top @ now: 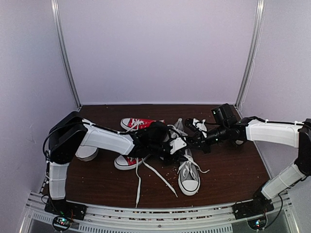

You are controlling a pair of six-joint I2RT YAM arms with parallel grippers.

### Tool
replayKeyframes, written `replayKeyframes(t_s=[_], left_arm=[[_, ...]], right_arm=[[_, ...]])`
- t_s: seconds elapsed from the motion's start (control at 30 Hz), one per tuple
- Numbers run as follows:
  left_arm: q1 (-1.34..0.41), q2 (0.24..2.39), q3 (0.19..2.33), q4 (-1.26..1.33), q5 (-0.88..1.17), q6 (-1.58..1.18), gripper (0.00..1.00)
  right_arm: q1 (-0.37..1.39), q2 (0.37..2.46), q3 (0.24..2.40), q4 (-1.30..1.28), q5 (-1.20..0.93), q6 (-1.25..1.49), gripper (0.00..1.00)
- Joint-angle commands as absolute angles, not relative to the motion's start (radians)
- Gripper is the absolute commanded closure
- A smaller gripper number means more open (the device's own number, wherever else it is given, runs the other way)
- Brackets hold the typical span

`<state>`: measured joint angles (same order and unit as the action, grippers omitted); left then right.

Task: Tie the shoes
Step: Pass from the right arm to the left

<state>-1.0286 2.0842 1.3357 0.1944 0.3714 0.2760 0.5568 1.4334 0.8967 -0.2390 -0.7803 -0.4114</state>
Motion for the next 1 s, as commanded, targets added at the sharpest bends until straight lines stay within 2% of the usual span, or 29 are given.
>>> replayKeyframes(t_s=[0.0, 0.27, 0.47, 0.6, 0.77, 0.97], left_arm=[[-1.028, 2.114, 1.374, 0.226, 0.405, 0.248, 0.69], [-1.028, 2.132, 1.392, 0.221, 0.383, 0.242, 0.68], [-1.028, 2.138, 1.392, 0.222, 0.382, 0.248, 0.89], [-1.028, 2.137, 1.379, 0.232, 0.385, 0.258, 1.00], [-1.028, 2.116, 1.322, 0.316, 0.381, 0.265, 1.00], [-1.028, 2.101, 1.280, 0.377, 0.374, 0.279, 1.00]], right_arm=[[0.563, 1.421, 0.882, -0.220, -0.798, -0.400, 1.00], [0.568, 1.408, 0.877, -0.223, -0.792, -0.400, 1.00], [0.573, 1.399, 0.889, -0.242, -0.779, -0.405, 0.96], [0.571, 1.384, 0.904, -0.267, -0.771, -0.394, 0.87], [0.518, 1.325, 0.882, -0.219, -0.796, -0.252, 0.76], [0.381, 1.222, 0.734, 0.063, -0.851, 0.109, 0.62]])
